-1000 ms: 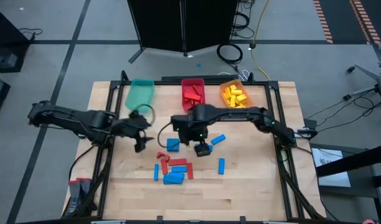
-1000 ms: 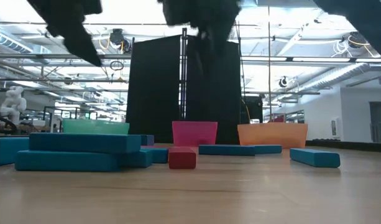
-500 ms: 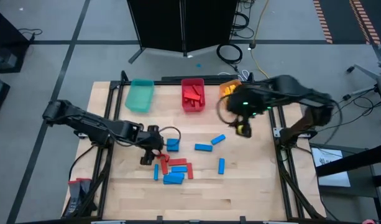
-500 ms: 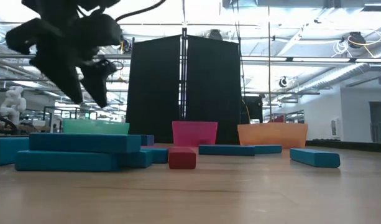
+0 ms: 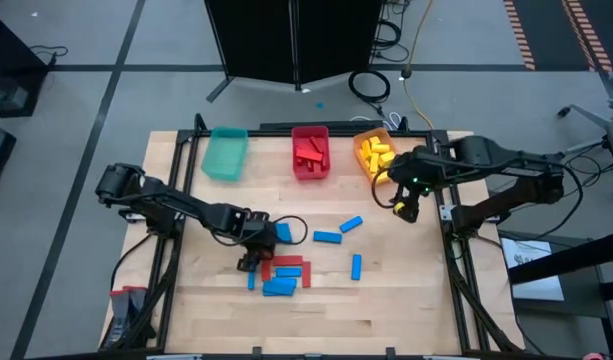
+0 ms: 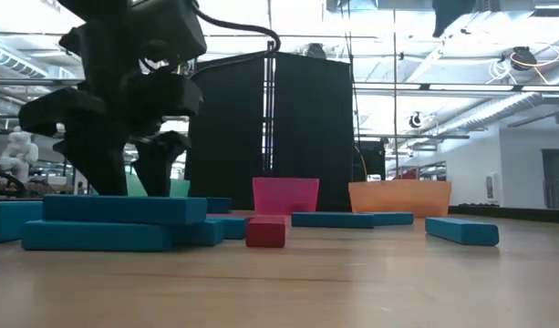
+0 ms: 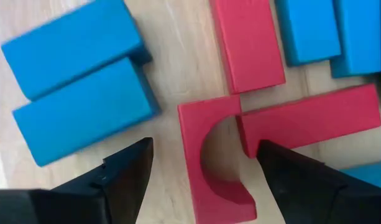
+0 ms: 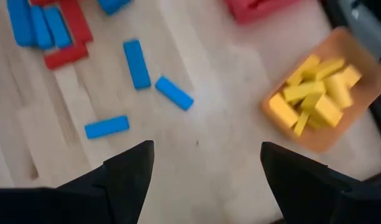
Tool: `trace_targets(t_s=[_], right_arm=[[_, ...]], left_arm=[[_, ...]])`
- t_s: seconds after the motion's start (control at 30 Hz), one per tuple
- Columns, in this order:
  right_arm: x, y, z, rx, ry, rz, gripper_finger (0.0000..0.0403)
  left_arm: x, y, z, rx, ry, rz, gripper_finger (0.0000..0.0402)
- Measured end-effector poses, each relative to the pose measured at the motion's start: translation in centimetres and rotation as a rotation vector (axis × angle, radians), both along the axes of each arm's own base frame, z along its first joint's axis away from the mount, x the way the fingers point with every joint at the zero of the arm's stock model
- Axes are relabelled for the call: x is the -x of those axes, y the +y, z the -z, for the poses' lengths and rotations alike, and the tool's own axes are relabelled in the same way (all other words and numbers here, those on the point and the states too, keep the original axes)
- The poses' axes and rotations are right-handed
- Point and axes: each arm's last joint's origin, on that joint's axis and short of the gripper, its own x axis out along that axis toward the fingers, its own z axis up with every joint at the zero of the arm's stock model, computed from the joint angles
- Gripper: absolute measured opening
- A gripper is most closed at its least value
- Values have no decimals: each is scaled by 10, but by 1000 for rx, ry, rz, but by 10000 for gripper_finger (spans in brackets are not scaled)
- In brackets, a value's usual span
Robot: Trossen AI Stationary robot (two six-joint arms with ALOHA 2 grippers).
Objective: Sort blocks
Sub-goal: Put the red block into the red bin
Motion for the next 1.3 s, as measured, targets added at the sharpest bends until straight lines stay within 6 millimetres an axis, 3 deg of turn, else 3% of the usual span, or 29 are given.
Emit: trace_targets(t_s=[0.1,0.2,0.5,0.8,1.03,1.17,1.3], right_arm=[[-3,1,15,-40,46,-14,290],[-6,4,25,-61,71,-30,290],[-13,11,26,-60,2,-60,290],[-25,13,21,-57,-130,-82,290],[-36,11,13,28,-264,-94,290],[-46,9,4,119,-397,-61,290],[-56,8,-9,189,-549,-68,290]], left_arm=[[-2,4,3,57,18,-32,287],[-3,7,1,116,25,-64,244],[-1,16,-1,104,35,-101,36],[3,21,-18,47,-5,-216,27],[-2,25,-69,18,-214,-285,27],[-2,32,-120,-50,-463,-389,27],[5,37,-180,-65,-836,-470,27]])
